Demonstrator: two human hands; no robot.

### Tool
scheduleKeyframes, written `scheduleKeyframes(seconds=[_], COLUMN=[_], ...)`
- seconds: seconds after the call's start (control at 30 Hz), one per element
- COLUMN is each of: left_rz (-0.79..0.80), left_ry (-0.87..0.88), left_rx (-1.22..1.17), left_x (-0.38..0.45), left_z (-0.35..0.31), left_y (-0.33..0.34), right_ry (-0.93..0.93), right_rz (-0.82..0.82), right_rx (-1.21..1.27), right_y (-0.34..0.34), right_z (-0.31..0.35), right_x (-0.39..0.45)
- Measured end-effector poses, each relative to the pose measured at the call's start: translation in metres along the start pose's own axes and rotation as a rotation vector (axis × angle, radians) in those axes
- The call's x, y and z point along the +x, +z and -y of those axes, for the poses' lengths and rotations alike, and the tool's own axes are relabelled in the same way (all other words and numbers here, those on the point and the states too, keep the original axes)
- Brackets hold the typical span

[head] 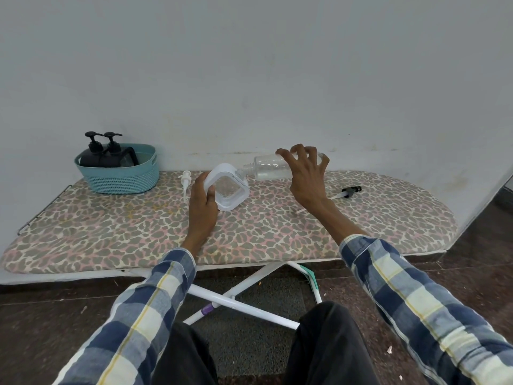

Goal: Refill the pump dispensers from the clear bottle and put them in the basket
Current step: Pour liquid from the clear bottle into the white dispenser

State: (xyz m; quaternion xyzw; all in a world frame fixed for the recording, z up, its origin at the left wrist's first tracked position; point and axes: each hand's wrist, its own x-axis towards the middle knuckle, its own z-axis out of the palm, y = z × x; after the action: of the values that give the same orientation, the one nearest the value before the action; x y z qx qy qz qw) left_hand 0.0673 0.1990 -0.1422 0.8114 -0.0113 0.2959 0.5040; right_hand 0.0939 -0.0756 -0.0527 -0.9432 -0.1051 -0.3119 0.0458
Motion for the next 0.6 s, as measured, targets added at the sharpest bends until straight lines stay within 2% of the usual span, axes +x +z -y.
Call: scheduleKeyframes(seconds=[0.6], left_rz=[0.005], left_ry=[-0.001], left_rx=[-0.004], left_x=[0.0015], left_z=[0.0029], left_y=[0.0009], right_ry=[-0.026], right_rz=[-0.002], right_rx=[-0.012], right_y=[-0.0056], right_z=[-0.0013], right_x=[0.0032])
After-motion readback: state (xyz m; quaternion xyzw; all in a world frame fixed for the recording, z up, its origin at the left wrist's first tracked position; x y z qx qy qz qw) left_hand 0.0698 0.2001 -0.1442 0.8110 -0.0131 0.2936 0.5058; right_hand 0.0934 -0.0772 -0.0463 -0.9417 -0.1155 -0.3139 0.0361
